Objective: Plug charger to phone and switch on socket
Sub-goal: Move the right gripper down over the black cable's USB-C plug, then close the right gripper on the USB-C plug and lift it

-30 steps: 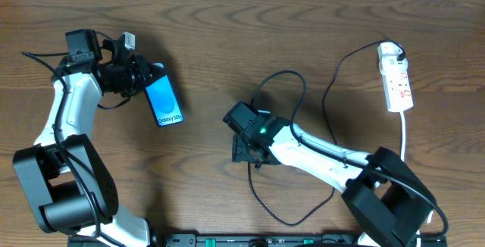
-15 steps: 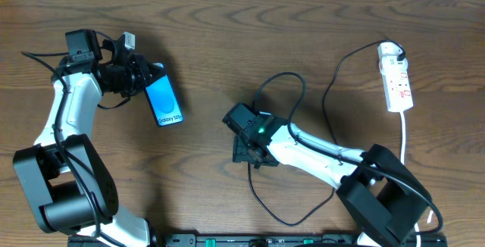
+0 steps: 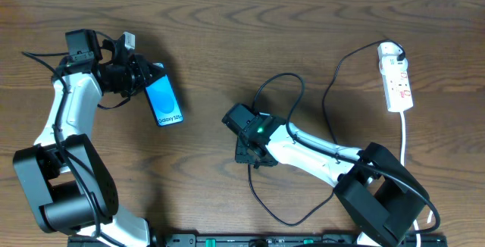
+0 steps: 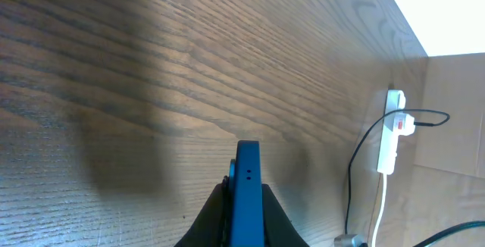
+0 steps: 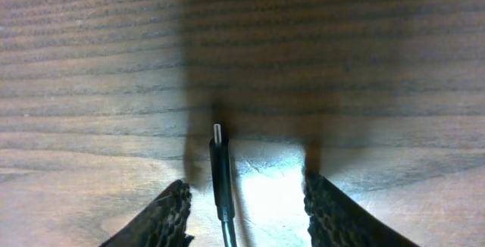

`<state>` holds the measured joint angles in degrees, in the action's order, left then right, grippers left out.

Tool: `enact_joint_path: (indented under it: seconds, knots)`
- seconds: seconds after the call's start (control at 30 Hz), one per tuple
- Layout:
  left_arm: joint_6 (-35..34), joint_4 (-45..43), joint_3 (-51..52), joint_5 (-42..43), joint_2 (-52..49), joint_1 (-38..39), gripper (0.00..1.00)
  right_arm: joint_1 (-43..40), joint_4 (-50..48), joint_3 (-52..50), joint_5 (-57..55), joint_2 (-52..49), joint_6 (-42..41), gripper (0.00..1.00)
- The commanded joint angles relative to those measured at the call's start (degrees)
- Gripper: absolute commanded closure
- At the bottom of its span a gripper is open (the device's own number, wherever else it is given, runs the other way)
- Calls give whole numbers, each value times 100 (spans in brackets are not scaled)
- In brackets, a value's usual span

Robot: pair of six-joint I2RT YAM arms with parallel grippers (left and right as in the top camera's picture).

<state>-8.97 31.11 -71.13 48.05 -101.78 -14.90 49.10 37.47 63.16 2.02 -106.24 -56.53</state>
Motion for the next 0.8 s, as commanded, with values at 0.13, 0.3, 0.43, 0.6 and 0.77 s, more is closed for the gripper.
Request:
enact_joint_path:
  seconds: [0.13,0.3,0.43,0.6,0.77]
  knots:
    - [39,13,-131,31,168,-15,92,20,7,48,72,-136,-68,67]
    - [37,11,-131,33,168,-15,93,20,42,48,142,-136,-68,77]
    - [37,11,-131,33,168,-15,92,31,46,48,157,-136,-70,85]
    - [37,11,-131,33,168,-15,92,31,48,48,157,-138,-70,99]
    - [37,11,-131,33,168,-15,92,28,48,48,153,-138,-90,99]
